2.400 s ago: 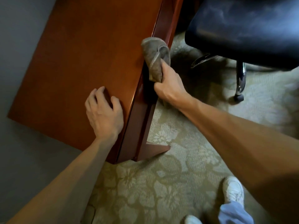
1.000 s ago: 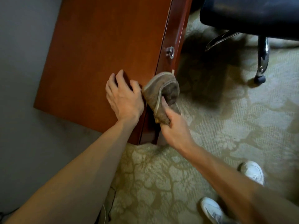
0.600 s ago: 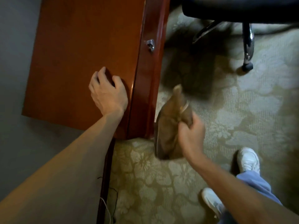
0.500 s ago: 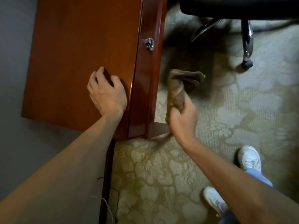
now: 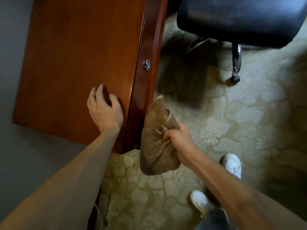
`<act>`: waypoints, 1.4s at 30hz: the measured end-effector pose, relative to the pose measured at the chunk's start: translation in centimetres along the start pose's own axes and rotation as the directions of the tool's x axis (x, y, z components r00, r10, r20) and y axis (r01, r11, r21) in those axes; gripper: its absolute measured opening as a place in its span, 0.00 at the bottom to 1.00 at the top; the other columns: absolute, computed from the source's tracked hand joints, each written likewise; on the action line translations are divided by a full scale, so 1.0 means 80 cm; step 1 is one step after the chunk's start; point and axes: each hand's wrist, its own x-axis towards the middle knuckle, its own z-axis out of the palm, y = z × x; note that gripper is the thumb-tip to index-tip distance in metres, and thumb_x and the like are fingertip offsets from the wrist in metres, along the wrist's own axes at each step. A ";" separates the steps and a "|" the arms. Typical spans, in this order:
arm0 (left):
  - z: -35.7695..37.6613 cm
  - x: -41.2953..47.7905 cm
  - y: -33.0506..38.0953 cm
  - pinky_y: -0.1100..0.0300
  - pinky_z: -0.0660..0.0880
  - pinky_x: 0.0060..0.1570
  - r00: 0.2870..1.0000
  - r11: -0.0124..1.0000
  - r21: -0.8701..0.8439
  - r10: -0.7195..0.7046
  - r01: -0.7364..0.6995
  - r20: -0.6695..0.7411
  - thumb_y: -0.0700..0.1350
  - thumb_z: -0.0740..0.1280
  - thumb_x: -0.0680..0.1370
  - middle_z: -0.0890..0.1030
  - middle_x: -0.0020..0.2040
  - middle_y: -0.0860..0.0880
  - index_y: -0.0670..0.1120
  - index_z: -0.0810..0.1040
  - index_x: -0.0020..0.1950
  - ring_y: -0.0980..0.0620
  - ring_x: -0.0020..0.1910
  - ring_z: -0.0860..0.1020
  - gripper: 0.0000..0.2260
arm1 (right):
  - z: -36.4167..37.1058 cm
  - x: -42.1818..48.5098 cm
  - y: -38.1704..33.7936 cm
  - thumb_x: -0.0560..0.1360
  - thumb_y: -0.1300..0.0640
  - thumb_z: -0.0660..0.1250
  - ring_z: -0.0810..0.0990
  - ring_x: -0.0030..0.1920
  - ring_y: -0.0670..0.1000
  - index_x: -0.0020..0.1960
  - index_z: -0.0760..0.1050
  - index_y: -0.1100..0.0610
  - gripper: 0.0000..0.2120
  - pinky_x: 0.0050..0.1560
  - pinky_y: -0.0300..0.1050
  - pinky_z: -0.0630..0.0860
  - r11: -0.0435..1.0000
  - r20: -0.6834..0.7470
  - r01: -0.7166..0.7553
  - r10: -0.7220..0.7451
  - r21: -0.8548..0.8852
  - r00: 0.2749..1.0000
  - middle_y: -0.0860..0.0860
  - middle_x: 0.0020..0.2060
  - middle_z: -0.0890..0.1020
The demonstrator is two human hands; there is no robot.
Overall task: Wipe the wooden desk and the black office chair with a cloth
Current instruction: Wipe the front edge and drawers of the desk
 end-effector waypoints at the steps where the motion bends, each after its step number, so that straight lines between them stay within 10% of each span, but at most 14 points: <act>1: -0.001 0.000 0.001 0.47 0.59 0.78 1.000 1.000 0.000 -0.005 0.005 -0.002 0.51 0.59 0.84 0.66 0.80 0.49 0.52 0.69 0.78 0.50 0.79 0.61 0.22 | -0.011 0.004 -0.018 0.70 0.75 0.62 0.87 0.43 0.56 0.50 0.80 0.57 0.17 0.43 0.50 0.85 1.000 -0.041 0.008 -0.007 0.017 0.999 0.55 0.40 0.87; 19: -0.008 0.015 0.015 0.36 0.70 0.62 0.999 0.985 0.166 0.039 -0.041 0.015 0.48 0.60 0.82 0.72 0.68 0.33 0.40 0.72 0.71 0.32 0.65 0.70 0.20 | -0.063 -0.042 -0.304 0.71 0.72 0.63 0.85 0.51 0.60 0.53 0.79 0.53 0.18 0.50 0.55 0.83 0.973 -0.238 0.109 -0.157 -0.203 0.958 0.58 0.49 0.85; 22: -0.010 0.052 0.050 0.39 0.72 0.60 0.997 0.994 0.109 0.005 -0.013 0.072 0.47 0.63 0.80 0.73 0.64 0.34 0.40 0.73 0.67 0.34 0.62 0.71 0.18 | -0.037 -0.029 -0.339 0.72 0.73 0.63 0.87 0.44 0.55 0.52 0.79 0.51 0.19 0.42 0.48 0.84 0.960 -0.253 0.105 -0.172 -0.259 0.952 0.53 0.42 0.87; 28: -0.010 0.124 0.167 0.47 0.70 0.65 0.958 0.967 -0.215 0.184 -0.136 0.220 0.46 0.65 0.81 0.75 0.66 0.44 0.45 0.75 0.67 0.43 0.64 0.73 0.15 | 0.024 -0.008 -0.418 0.73 0.72 0.65 0.84 0.54 0.59 0.54 0.80 0.50 0.20 0.59 0.60 0.81 0.938 -0.282 0.117 -0.215 -0.326 0.935 0.55 0.50 0.85; 42: -0.044 0.231 0.438 0.56 0.68 0.62 0.634 0.749 -0.643 0.422 0.159 0.648 0.63 0.60 0.83 0.78 0.66 0.51 0.54 0.75 0.71 0.52 0.66 0.75 0.21 | 0.035 -0.038 -0.588 0.70 0.73 0.68 0.86 0.51 0.63 0.54 0.81 0.59 0.16 0.55 0.60 0.83 0.916 -0.383 0.398 -0.387 -0.055 0.839 0.61 0.48 0.86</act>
